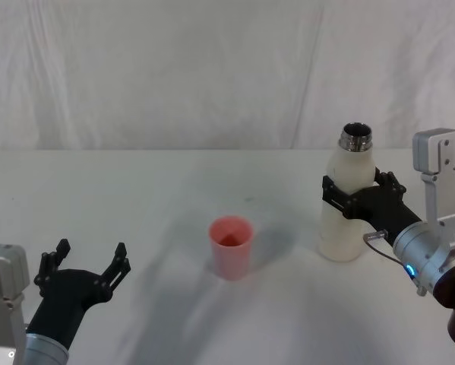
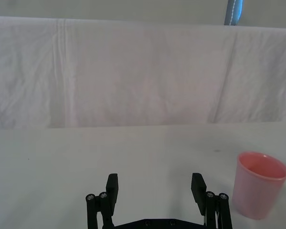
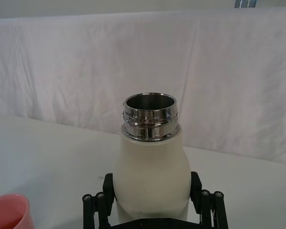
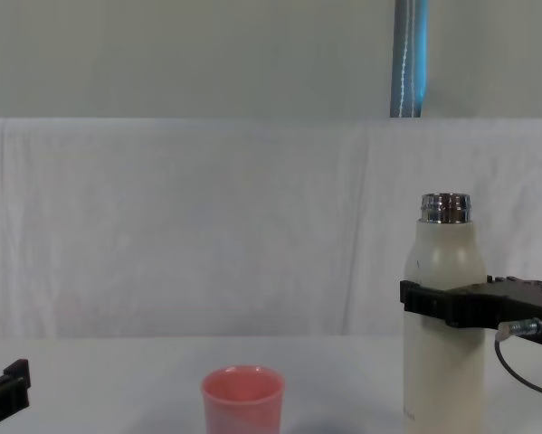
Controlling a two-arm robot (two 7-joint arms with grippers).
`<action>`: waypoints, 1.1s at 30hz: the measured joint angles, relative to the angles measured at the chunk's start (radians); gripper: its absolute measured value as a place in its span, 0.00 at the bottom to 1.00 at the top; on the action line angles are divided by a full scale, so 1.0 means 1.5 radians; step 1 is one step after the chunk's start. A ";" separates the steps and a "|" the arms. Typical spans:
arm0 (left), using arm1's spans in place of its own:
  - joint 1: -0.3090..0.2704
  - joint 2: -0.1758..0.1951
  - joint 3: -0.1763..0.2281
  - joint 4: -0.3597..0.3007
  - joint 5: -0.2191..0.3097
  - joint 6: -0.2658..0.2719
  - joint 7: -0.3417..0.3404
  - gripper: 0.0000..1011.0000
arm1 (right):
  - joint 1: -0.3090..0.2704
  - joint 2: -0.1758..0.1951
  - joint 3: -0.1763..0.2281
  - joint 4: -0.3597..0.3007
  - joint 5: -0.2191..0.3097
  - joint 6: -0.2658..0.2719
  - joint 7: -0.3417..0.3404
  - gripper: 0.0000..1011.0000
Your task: Grasp the thermos with one hand and pour water into the cup lid.
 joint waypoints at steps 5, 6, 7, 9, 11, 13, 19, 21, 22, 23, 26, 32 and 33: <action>0.000 0.000 0.000 0.000 0.000 0.000 0.000 0.99 | -0.001 0.001 0.001 -0.003 0.001 0.003 0.000 0.95; 0.000 0.000 0.000 0.000 0.000 0.000 0.000 0.99 | -0.001 0.001 0.001 -0.003 0.001 0.003 0.000 0.95; 0.000 0.000 0.000 0.000 0.000 0.000 0.000 0.99 | -0.002 0.001 0.001 -0.003 0.001 0.003 0.000 0.95; 0.000 0.000 0.000 0.000 0.000 0.000 0.000 0.99 | -0.002 0.002 0.001 -0.004 0.000 0.003 0.000 0.95; 0.000 0.000 0.000 0.000 0.000 0.000 0.000 0.99 | -0.002 0.002 0.001 -0.004 0.000 0.003 0.000 0.95; 0.000 0.000 0.000 0.000 0.000 0.000 0.000 0.99 | -0.002 0.002 0.001 -0.004 0.000 0.003 0.000 0.95; 0.000 0.000 0.000 0.000 0.000 0.000 0.000 0.99 | -0.002 0.002 0.001 -0.004 0.000 0.003 0.000 0.95; 0.000 0.000 0.000 0.000 0.000 0.000 0.000 0.99 | -0.002 0.002 0.001 -0.004 0.000 0.003 0.000 0.95; 0.000 0.000 0.000 0.000 0.000 0.000 0.000 0.99 | -0.002 0.002 0.001 -0.004 0.000 0.003 0.000 0.95; 0.000 0.000 0.000 0.000 0.000 0.000 0.000 0.99 | -0.002 0.002 0.001 -0.004 0.000 0.003 0.000 0.95; 0.000 0.000 0.000 0.000 0.000 0.000 0.000 0.99 | -0.002 0.002 0.001 -0.004 0.000 0.003 0.000 0.95; 0.000 0.000 0.000 0.000 0.000 0.000 0.000 0.99 | -0.002 0.002 0.001 -0.004 0.001 0.002 0.000 0.99; 0.000 0.000 0.000 0.000 0.000 0.000 0.000 0.99 | -0.002 0.002 0.001 -0.004 0.001 0.002 0.000 0.99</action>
